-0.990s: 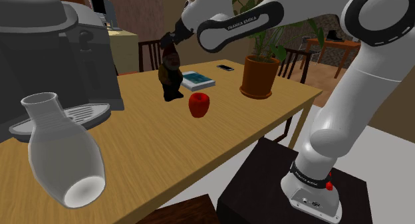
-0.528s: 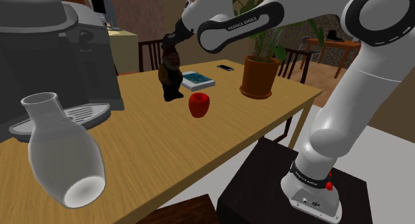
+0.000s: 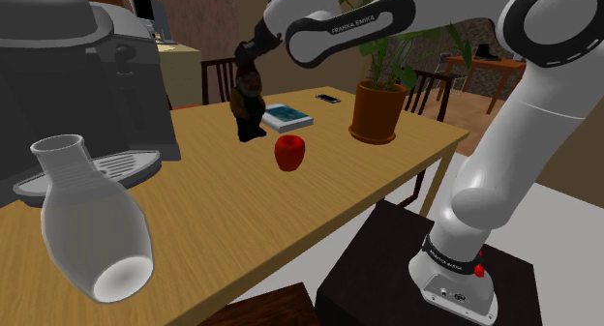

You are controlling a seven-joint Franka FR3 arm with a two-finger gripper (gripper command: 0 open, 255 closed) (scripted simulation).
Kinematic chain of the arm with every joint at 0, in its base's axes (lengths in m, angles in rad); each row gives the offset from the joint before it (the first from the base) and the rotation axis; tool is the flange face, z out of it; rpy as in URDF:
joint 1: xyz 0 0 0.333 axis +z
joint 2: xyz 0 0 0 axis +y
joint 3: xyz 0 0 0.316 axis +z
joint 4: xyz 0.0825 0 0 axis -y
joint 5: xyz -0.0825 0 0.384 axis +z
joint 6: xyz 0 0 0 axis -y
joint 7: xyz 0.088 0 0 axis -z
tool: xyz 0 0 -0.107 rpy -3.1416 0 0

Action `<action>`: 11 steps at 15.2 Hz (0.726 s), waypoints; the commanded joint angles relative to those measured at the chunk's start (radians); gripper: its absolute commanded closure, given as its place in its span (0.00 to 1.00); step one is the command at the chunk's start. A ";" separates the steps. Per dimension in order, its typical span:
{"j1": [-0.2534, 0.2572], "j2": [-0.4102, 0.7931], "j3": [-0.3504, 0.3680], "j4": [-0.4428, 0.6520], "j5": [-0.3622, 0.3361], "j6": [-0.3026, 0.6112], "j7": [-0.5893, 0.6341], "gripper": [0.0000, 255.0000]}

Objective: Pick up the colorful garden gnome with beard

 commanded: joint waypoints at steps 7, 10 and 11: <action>0.012 -0.012 -0.005 0.094 0.041 -0.103 -0.042 1.00; 0.015 -0.012 -0.007 0.134 0.053 -0.142 -0.054 1.00; 0.016 -0.012 -0.007 0.136 0.053 -0.144 -0.055 1.00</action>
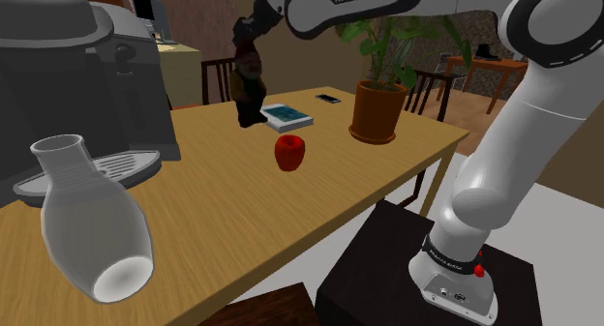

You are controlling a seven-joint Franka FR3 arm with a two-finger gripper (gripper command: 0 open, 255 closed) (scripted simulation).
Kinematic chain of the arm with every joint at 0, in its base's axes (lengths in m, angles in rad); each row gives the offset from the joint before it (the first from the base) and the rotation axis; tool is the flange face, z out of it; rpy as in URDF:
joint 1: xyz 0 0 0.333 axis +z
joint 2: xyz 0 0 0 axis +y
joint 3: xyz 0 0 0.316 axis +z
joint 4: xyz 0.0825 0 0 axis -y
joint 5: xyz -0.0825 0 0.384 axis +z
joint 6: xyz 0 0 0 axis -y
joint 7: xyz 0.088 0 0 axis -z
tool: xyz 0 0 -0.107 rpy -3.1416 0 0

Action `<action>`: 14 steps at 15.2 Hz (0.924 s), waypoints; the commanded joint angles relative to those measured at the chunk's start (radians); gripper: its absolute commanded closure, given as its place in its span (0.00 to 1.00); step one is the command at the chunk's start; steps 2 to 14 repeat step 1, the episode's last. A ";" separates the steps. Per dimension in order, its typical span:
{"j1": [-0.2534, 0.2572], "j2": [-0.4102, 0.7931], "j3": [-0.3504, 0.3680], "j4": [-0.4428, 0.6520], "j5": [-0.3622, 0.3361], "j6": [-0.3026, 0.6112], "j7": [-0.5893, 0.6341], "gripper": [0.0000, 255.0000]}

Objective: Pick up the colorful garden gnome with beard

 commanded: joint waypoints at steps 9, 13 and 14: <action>0.001 -0.001 0.000 0.008 0.002 -0.007 -0.002 1.00; 0.001 -0.001 0.000 0.008 0.002 -0.007 -0.002 1.00; 0.001 -0.001 0.000 0.008 0.002 -0.007 -0.002 1.00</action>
